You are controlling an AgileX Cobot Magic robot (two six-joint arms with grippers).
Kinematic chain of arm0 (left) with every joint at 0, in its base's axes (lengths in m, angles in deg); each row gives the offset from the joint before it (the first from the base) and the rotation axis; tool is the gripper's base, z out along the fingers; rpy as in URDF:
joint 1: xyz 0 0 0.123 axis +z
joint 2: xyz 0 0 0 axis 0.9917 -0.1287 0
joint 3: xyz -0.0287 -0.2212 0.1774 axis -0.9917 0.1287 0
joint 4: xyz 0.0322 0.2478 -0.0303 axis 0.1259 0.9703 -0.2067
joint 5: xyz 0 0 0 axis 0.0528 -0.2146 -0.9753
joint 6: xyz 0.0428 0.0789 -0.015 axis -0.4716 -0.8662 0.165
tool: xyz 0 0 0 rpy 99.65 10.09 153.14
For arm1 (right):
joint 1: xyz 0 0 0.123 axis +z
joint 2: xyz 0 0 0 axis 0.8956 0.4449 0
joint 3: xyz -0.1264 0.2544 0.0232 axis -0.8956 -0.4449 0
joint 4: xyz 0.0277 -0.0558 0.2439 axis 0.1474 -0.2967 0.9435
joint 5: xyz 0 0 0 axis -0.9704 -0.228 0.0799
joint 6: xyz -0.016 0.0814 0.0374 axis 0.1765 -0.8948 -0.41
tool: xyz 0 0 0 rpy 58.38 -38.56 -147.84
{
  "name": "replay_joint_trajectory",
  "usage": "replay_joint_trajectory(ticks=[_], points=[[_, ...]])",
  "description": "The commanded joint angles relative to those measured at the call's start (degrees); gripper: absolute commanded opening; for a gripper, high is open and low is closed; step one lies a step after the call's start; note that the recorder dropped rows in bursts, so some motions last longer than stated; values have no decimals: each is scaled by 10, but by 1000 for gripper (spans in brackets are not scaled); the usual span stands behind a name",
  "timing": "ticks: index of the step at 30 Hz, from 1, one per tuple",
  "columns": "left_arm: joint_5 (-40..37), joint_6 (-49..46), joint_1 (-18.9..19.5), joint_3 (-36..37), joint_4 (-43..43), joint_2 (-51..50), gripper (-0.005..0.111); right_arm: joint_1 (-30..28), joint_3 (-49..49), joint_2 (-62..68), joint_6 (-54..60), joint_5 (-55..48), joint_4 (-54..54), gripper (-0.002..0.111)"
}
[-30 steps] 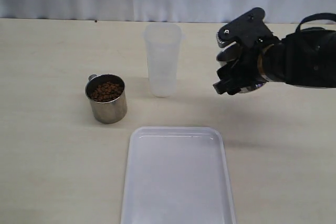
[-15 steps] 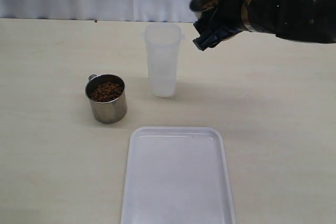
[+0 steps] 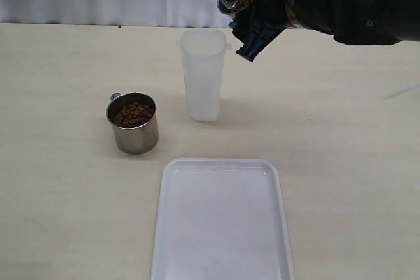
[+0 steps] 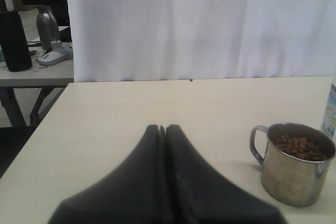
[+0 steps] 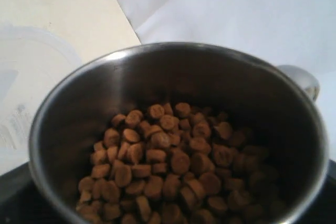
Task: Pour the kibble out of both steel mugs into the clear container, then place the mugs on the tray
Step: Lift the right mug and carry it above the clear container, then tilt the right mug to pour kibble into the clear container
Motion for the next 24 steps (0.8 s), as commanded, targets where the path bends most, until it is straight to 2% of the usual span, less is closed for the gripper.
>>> replay_joint_trajectory(ticks=[1, 7, 11, 24], points=[[5, 0, -3, 1, -4, 2, 0, 0, 18, 10, -3, 5, -33, 5], [5, 0, -3, 1, -4, 2, 0, 0, 49, 39, 1, 3, -38, 5], [5, 0, -3, 1, -4, 2, 0, 0, 53, 44, 8, 5, -96, 5], [5, 0, -3, 1, -4, 2, 0, 0, 53, 46, 33, 4, -96, 5]])
